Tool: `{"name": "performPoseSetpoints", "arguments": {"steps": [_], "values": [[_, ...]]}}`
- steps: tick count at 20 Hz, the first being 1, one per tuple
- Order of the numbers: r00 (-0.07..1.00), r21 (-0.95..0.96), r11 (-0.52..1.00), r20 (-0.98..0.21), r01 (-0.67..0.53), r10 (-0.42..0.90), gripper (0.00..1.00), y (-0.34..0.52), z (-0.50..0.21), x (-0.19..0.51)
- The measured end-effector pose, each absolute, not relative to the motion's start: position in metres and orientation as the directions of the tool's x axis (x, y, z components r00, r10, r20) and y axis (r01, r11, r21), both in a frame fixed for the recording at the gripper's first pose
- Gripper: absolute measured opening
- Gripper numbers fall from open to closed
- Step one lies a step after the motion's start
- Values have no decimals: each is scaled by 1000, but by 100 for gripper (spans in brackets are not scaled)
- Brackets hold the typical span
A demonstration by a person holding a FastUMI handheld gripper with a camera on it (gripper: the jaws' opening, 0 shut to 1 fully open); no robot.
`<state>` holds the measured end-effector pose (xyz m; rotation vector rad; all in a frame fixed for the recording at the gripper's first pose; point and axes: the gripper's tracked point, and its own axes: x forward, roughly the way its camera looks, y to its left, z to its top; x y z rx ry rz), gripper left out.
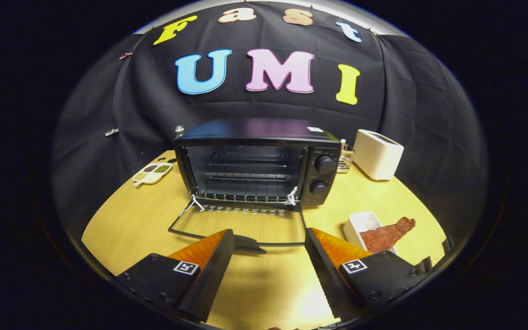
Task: Open the toaster oven, put the food inside, and close the toaster oven door.
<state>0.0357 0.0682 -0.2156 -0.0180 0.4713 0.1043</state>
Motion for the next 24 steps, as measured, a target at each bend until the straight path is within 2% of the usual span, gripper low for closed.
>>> {"name": "performPoseSetpoints", "arguments": {"steps": [7, 12, 17, 24], "values": [[909, -61, 997, -416, -54, 24, 96, -30, -156, 30], [902, 12, 1000, -430, -24, 27, 96, -81, -144, 46], [874, 70, 996, -478, -58, 84, 96, -124, -163, 74], [772, 208, 973, -601, -101, 208, 99, -164, -228, 94]]}}
